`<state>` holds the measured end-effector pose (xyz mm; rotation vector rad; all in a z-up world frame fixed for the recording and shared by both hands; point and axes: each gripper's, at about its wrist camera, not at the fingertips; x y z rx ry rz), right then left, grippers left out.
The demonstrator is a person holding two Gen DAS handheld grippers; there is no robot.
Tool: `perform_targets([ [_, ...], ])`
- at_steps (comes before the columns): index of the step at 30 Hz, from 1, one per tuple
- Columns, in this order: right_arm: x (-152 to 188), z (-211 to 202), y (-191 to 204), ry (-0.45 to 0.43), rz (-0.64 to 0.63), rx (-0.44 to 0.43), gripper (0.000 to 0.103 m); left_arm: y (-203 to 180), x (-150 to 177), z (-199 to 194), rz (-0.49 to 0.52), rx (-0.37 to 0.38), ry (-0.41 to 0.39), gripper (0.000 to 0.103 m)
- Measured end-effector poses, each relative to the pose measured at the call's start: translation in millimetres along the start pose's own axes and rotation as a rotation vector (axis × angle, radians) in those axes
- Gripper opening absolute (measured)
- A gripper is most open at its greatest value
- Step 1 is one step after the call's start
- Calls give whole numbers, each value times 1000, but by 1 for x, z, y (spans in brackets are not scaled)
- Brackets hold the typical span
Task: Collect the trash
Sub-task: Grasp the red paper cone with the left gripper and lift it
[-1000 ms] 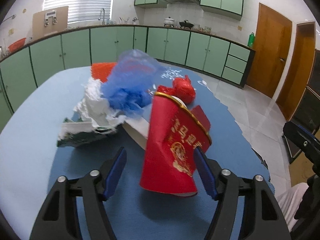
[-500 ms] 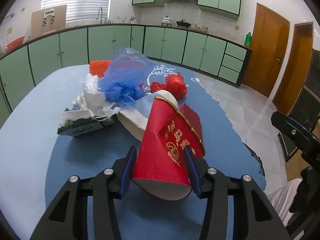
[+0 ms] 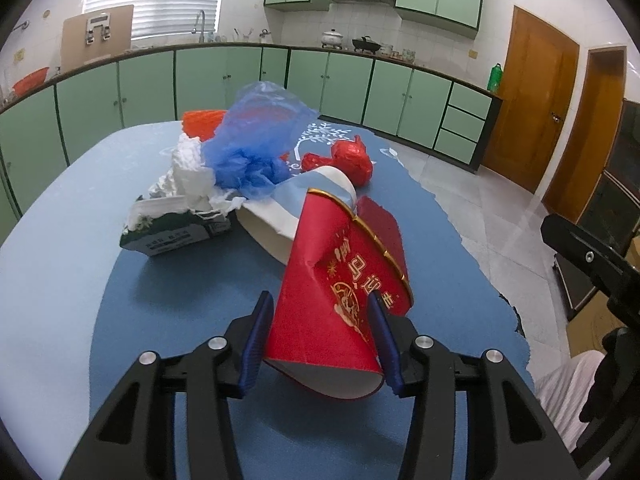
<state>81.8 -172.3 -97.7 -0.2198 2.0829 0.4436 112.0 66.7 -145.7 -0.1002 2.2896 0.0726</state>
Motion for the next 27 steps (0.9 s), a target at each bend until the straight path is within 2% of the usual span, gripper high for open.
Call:
perform_targets([
  [10, 5, 15, 17, 25, 15, -35, 94, 23, 1, -30, -27, -87, -93, 47],
  [15, 7, 35, 42, 48, -8, -62, 94, 42, -1, -39, -35, -167, -140, 44],
  [17, 8, 46, 52, 57, -7, -63, 94, 54, -3, -37, -57, -194, -140, 44],
  [21, 11, 68, 68, 93, -9, -71, 94, 74, -2, -30, -104, -199, -119, 42],
  [25, 13, 81, 77, 123, -28, -71, 94, 81, 1, -26, -110, -174, -90, 41],
  [27, 14, 83, 78, 131, -40, -65, 93, 82, 8, -21, -113, -145, -51, 41],
])
Point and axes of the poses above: each gripper's, at about its wrist camera, not at the fingertips, and z roughly the way its jaws point, y to its left, x to its underside, and after that the axes turned 13 degrees about -x, right-handed
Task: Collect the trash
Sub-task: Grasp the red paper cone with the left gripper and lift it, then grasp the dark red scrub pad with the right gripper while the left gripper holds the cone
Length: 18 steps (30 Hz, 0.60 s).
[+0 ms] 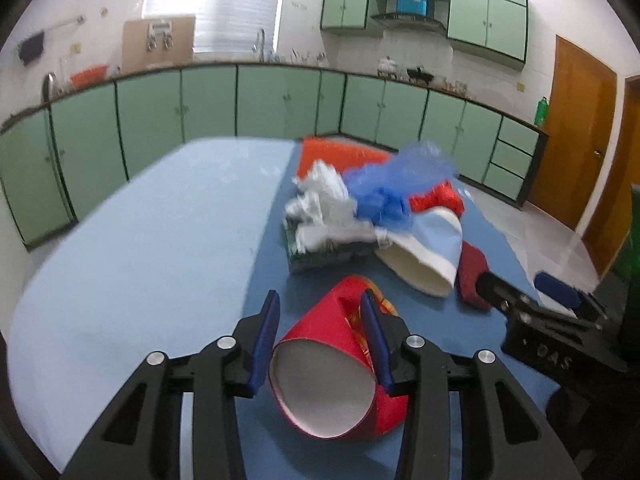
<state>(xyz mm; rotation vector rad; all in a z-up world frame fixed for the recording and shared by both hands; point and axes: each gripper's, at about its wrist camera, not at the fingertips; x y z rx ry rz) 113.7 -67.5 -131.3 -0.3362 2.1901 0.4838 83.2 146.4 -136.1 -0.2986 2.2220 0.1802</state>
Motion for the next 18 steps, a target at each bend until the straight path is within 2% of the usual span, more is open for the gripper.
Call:
perform_targets([
  [6, 0, 4, -11, 26, 23, 27, 93, 3, 10, 11, -10, 54, 56, 40],
  [9, 0, 6, -12, 31, 22, 30, 93, 6, 10, 10, -22, 64, 44, 39],
  [12, -1, 11, -9, 40, 14, 33, 93, 9, 8, 5, -16, 30, 3, 39],
  [15, -2, 18, -8, 56, 7, 51, 93, 19, 3, 2, -17, -43, -44, 39],
  [18, -4, 27, -10, 97, 23, 60, 84, 28, 1, 4, -29, -83, -55, 39],
])
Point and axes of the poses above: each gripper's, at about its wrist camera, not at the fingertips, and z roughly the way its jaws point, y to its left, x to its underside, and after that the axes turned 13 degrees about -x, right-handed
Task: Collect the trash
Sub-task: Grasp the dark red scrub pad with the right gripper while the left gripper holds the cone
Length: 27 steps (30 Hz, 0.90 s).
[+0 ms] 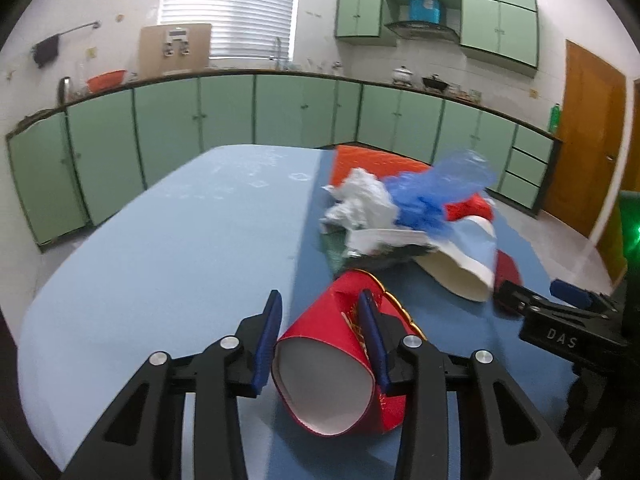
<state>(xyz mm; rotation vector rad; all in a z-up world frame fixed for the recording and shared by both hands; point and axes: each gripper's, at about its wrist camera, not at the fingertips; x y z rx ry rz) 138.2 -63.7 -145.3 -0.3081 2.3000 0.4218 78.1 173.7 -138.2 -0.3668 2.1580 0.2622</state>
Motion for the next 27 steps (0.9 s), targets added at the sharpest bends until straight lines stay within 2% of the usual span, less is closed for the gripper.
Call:
perform_targets([
  [3, -1, 4, -4, 22, 20, 8, 81, -1, 2, 1, -2, -9, 5, 39],
  [10, 3, 8, 4, 62, -36, -64, 45, -11, 2, 1, 10, -21, -1, 39],
  [17, 5, -11, 4, 55, -46, -95, 42, -14, 2, 1, -5, -38, 10, 39],
  [27, -3, -56, 3, 0, -57, -133, 42, -23, -11, -18, -1, -17, -39, 38],
])
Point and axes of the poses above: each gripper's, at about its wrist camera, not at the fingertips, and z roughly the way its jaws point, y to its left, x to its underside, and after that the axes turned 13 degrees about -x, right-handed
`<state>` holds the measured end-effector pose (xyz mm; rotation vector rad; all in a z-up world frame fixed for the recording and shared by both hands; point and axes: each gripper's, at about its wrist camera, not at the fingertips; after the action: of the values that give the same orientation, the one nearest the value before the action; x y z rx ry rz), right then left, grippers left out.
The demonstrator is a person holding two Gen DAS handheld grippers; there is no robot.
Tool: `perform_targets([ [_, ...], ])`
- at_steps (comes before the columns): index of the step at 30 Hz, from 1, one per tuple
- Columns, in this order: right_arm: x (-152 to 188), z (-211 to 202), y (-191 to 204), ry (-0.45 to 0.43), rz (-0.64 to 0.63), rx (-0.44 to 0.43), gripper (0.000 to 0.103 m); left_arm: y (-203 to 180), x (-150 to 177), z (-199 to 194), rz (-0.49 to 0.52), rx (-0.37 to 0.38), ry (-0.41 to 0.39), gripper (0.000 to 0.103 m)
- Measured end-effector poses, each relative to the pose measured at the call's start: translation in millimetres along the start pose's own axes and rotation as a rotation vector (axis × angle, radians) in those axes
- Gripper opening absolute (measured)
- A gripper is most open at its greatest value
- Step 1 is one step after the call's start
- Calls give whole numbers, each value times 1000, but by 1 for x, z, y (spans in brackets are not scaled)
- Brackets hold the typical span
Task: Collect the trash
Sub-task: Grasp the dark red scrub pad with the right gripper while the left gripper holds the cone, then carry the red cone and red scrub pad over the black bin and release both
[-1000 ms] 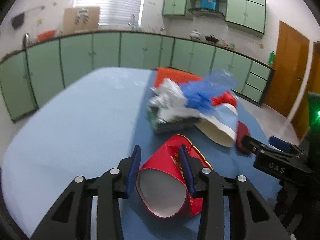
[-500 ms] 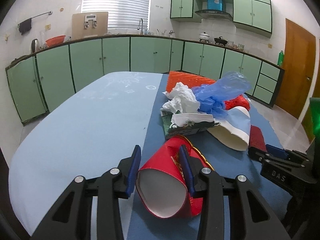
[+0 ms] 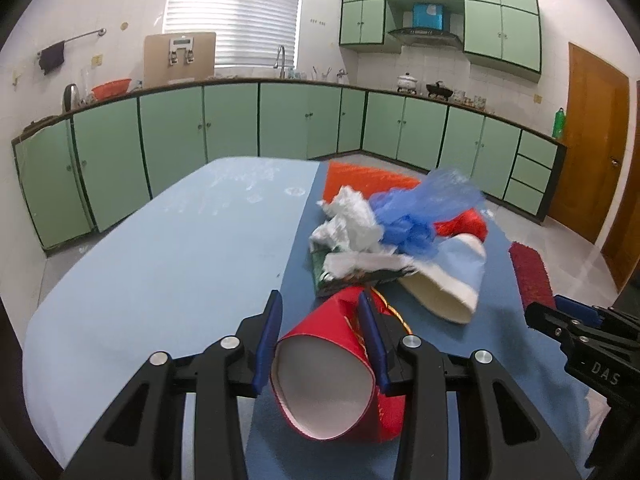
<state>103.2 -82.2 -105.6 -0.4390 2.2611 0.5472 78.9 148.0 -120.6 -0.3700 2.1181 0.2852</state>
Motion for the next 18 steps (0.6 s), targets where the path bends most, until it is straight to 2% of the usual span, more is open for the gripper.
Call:
perform_targets([
  [18, -11, -59, -5, -96, -8, -5, 42, -28, -31, -50, 12, 99, -123, 38],
])
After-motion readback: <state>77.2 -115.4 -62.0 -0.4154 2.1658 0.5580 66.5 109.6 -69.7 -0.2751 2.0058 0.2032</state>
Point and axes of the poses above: each gripper's, at about its wrist camera, not at the fingertips, and z roughly the way its jaws point, y to its left, x to its underside, and after that the axes turned 13 degrees about -x, right-handed
